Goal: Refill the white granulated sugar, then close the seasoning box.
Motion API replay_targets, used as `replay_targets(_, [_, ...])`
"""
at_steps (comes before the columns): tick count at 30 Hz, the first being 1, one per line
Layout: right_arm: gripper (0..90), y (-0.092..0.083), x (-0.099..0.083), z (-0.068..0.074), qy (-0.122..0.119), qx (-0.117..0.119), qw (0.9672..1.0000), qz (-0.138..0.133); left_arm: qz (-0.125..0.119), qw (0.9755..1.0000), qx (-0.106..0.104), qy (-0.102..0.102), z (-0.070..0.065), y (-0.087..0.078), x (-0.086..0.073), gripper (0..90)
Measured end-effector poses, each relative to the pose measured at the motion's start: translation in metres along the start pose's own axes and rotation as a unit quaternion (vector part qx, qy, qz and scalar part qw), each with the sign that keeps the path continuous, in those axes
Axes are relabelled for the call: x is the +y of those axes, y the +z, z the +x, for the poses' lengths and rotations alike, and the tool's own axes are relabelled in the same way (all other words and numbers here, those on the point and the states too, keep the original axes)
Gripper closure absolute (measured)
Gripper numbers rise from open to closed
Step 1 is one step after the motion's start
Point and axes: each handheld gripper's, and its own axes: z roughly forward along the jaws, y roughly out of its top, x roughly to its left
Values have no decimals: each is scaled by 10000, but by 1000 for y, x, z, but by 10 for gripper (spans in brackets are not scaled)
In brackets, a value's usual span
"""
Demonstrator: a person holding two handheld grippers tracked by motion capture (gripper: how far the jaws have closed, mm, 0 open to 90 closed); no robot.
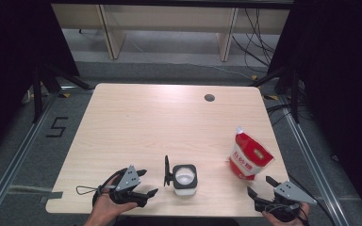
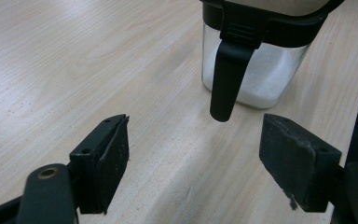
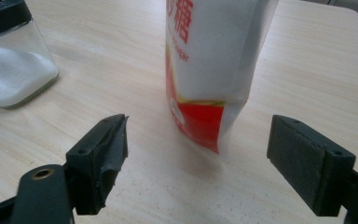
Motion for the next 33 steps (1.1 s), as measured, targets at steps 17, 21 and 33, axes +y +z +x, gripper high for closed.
replay_targets(17, [200, -3, -4, 6, -37, 31, 9999, 122, 11, 10000, 18, 30, 0, -1, 0, 237])
replay_targets(21, [199, -3, -4, 7, -55, 58, 9998, 155, -74, 9999, -18, -106, 0, 0, 0, 238])
replay_targets(33, [200, -3, -4, 7, -50, 103, 9997, 234, -165, 9997, -154, -50, -2, -6, 2, 444])
